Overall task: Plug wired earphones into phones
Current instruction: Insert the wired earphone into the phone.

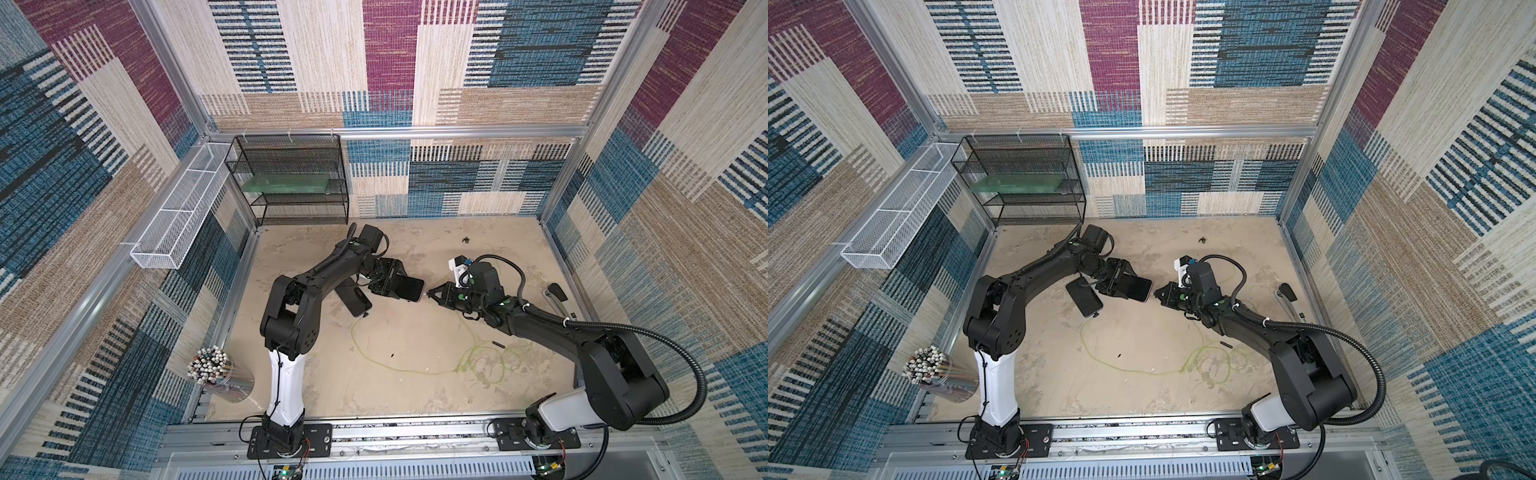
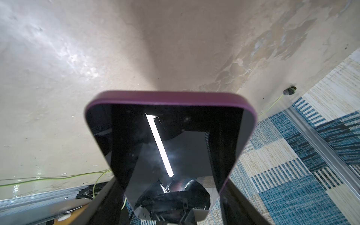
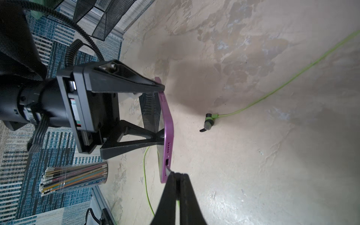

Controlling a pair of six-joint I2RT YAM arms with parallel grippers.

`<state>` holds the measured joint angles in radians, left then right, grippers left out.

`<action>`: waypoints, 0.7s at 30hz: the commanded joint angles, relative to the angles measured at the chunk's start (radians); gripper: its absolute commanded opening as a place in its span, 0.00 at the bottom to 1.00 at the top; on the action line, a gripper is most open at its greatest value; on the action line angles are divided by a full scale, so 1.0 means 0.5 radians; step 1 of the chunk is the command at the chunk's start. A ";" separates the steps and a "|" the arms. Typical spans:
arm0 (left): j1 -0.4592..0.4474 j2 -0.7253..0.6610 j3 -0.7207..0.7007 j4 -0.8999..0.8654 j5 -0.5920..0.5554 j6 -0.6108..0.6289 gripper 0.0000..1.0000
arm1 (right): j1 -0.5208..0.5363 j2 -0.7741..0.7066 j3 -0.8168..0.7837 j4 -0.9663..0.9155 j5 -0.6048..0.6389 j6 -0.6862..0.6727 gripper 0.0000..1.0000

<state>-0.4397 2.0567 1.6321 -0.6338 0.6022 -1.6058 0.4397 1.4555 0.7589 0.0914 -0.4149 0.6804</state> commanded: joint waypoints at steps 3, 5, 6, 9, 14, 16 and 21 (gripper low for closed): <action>0.001 -0.024 -0.006 0.059 0.064 -0.046 0.00 | 0.009 0.017 0.025 0.081 0.043 0.012 0.00; 0.001 -0.027 -0.006 0.056 0.063 -0.042 0.00 | 0.008 0.032 0.027 0.092 0.047 0.014 0.00; 0.000 -0.027 -0.009 0.057 0.066 -0.043 0.00 | 0.010 0.040 0.028 0.096 0.056 0.017 0.00; 0.001 -0.033 -0.018 0.056 0.063 -0.043 0.00 | 0.010 0.050 0.034 0.110 0.062 0.013 0.00; -0.001 -0.030 -0.025 0.062 0.057 -0.044 0.00 | 0.012 0.054 0.055 0.098 0.065 0.006 0.00; 0.002 -0.027 -0.033 0.070 0.050 -0.050 0.00 | 0.015 0.027 0.044 0.075 0.079 0.000 0.00; 0.003 -0.017 -0.039 0.091 0.048 -0.060 0.00 | 0.019 -0.024 0.031 0.018 0.093 -0.020 0.00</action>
<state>-0.4397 2.0533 1.6161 -0.6170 0.6075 -1.6199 0.4469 1.4525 0.7750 0.1001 -0.3824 0.6815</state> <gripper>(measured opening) 0.712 0.089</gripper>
